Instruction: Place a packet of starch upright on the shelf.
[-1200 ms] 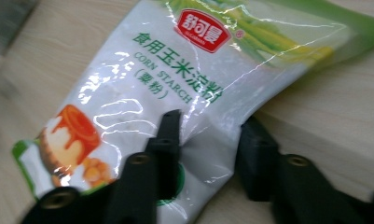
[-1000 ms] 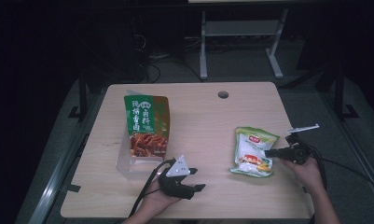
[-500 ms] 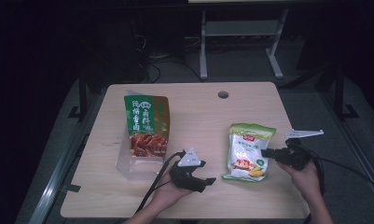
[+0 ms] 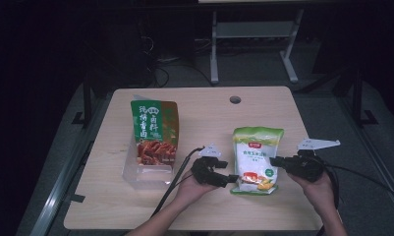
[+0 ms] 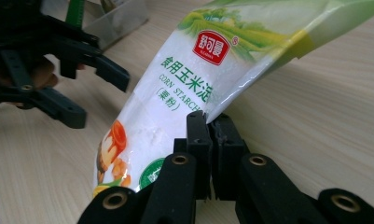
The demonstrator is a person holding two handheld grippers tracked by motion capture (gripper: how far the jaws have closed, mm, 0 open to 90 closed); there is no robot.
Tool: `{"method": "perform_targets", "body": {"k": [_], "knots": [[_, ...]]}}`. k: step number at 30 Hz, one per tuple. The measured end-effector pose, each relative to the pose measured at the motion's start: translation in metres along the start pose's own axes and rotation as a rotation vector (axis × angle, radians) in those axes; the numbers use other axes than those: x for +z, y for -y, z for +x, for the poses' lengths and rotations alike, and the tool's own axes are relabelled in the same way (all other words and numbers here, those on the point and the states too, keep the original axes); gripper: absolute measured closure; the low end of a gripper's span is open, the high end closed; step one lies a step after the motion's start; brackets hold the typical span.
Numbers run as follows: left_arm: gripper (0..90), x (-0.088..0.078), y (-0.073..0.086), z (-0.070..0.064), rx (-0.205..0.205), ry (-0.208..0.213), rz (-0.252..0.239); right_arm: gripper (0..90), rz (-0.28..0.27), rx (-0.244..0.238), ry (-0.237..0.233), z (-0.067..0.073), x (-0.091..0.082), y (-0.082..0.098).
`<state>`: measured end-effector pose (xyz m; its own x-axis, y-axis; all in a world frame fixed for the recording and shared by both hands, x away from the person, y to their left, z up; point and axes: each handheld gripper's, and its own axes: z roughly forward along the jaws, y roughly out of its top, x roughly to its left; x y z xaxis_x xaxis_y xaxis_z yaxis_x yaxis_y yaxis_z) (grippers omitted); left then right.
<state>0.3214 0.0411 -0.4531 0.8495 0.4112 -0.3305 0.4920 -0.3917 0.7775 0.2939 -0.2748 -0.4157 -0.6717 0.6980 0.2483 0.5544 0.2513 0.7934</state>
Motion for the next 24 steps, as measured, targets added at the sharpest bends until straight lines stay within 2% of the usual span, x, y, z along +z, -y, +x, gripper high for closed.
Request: {"method": "perform_targets", "body": {"k": [3, 4, 5, 6, 8, 10, 12, 13, 14, 15, 17, 18, 19, 20, 21, 22, 23, 24], "knots": [[31.8, 0.003, -0.002, 0.002, -0.024, 0.018, -0.006, 87.0, 0.000, -0.011, -0.008, 0.005, 0.001, -0.002], [32.9, 0.006, -0.004, 0.004, -0.047, 0.043, -0.011, 87.0, -0.001, -0.030, -0.019, 0.009, 0.004, -0.004], [33.8, 0.006, -0.004, 0.004, -0.047, 0.043, -0.011, 87.0, -0.001, -0.030, -0.019, 0.009, 0.004, -0.004], [39.3, 0.006, -0.005, 0.006, -0.087, 0.102, -0.020, 86.9, 0.005, -0.047, -0.038, 0.015, 0.007, -0.006], [45.1, 0.004, -0.006, 0.009, -0.109, 0.127, -0.018, 86.9, 0.010, -0.069, -0.060, 0.020, 0.010, -0.007], [54.7, 0.001, -0.007, 0.011, -0.122, 0.136, -0.019, 86.9, 0.010, -0.083, -0.069, 0.024, 0.013, -0.008], [63.7, -0.001, -0.007, 0.011, -0.116, 0.135, -0.023, 86.9, 0.009, -0.087, -0.070, 0.026, 0.014, -0.009], [63.7, -0.003, -0.008, 0.009, -0.102, 0.119, -0.032, 86.9, 0.009, -0.091, -0.073, 0.028, 0.015, -0.010], [70.4, -0.005, -0.008, 0.008, -0.094, 0.107, -0.035, 86.9, 0.008, -0.101, -0.073, 0.031, 0.019, -0.012], [72.5, -0.008, -0.009, 0.005, -0.085, 0.078, -0.045, 86.9, 0.007, -0.099, -0.075, 0.032, 0.020, -0.013], [73.9, -0.010, -0.010, 0.005, -0.070, 0.062, -0.048, 86.9, 0.002, -0.102, -0.076, 0.032, 0.021, -0.014], [76.6, -0.015, -0.010, 0.004, -0.038, 0.032, -0.058, 86.8, -0.005, -0.095, -0.080, 0.033, 0.024, -0.016], [77.7, -0.015, -0.010, 0.004, -0.038, 0.032, -0.058, 86.8, -0.009, -0.100, -0.084, 0.033, 0.025, -0.017], [78.2, -0.020, -0.011, 0.002, -0.019, -0.004, -0.065, 86.7, -0.009, -0.100, -0.084, 0.034, 0.026, -0.018], [78.5, -0.020, -0.011, 0.002, -0.019, -0.004, -0.065, 86.7, -0.009, -0.100, -0.084, 0.034, 0.026, -0.018], [78.8, -0.024, -0.010, 0.001, 0.018, -0.041, -0.062, 86.3, -0.006, -0.102, -0.085, 0.035, 0.030, -0.019], [79.1, -0.024, -0.010, 0.001, 0.018, -0.041, -0.062, 86.3, -0.006, -0.102, -0.085, 0.035, 0.030, -0.019], [79.6, -0.028, -0.009, -0.001, 0.044, -0.057, -0.053, 85.9, 0.019, -0.097, -0.093, 0.034, 0.037, -0.019]]}}
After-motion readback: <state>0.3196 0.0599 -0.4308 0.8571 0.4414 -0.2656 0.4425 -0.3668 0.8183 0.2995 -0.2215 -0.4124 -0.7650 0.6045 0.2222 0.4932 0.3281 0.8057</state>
